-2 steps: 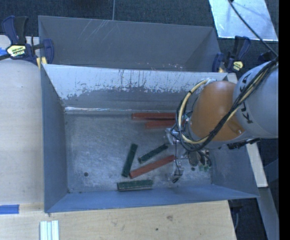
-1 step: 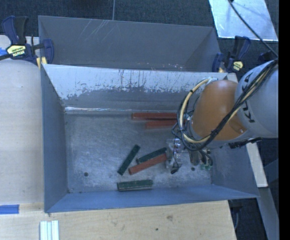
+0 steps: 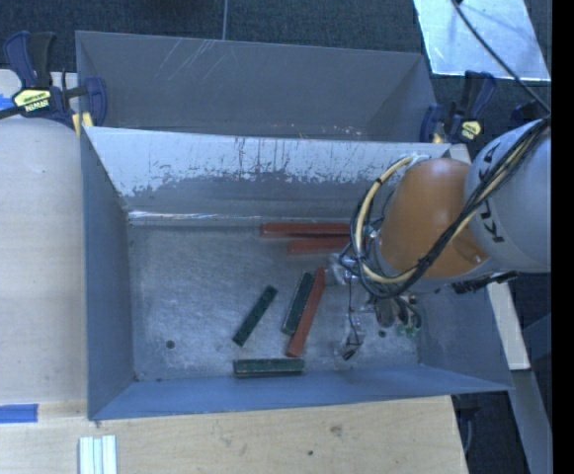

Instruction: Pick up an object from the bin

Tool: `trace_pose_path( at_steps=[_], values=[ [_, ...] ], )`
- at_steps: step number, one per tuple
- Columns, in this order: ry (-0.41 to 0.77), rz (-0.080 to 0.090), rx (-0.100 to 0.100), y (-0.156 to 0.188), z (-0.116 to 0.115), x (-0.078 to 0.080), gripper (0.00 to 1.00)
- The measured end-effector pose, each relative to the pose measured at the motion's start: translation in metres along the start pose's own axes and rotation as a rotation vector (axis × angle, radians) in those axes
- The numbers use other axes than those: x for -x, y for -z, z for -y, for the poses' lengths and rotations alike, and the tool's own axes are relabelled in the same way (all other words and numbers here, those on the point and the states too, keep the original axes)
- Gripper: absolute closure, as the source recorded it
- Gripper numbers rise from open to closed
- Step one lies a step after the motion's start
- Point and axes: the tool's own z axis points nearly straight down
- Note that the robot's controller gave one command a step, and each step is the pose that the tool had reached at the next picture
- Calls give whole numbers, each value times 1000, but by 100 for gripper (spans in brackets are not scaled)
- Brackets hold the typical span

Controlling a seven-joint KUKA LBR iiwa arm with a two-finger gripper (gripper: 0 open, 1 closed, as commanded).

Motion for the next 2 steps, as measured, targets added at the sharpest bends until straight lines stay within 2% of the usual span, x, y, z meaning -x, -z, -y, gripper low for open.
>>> trace_pose_path(
  at_steps=[1,2],
  values=[
    [325,7,2,-8,-84,37,0],
    [539,7,3,28,-135,70,0]
  ],
)
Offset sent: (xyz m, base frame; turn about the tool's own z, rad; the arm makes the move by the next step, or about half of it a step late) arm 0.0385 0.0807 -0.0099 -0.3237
